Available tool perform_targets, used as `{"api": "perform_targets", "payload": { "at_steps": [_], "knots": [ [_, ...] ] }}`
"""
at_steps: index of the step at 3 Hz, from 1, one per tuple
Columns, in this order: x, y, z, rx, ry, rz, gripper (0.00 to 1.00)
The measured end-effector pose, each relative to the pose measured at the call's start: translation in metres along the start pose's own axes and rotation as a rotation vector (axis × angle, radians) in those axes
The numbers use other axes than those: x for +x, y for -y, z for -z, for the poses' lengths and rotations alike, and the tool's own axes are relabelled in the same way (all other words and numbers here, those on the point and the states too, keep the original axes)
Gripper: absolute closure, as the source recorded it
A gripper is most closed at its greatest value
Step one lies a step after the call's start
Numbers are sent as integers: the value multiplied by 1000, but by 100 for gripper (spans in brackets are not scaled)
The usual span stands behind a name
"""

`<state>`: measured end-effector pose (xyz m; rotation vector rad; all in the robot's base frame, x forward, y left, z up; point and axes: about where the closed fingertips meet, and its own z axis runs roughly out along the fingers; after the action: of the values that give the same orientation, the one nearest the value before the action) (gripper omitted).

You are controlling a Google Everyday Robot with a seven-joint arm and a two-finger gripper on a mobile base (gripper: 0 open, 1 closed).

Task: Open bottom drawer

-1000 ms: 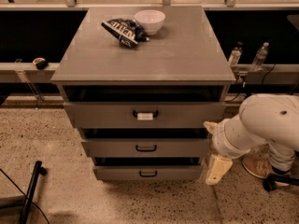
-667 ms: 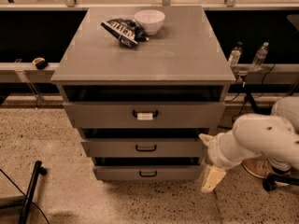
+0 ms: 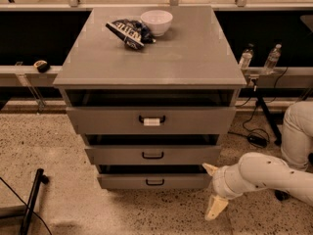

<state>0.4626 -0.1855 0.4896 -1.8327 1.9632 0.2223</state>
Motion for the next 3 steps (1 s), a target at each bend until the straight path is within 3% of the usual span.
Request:
{"api": "perform_targets", "payload": {
  "at_steps": [1,2,3],
  "knots": [
    [3,6,-21,-35,45,-28,0],
    [17,17,-57,-61,160,-19,0],
    [38,14,-103,-68,279,27,0]
  ]
}}
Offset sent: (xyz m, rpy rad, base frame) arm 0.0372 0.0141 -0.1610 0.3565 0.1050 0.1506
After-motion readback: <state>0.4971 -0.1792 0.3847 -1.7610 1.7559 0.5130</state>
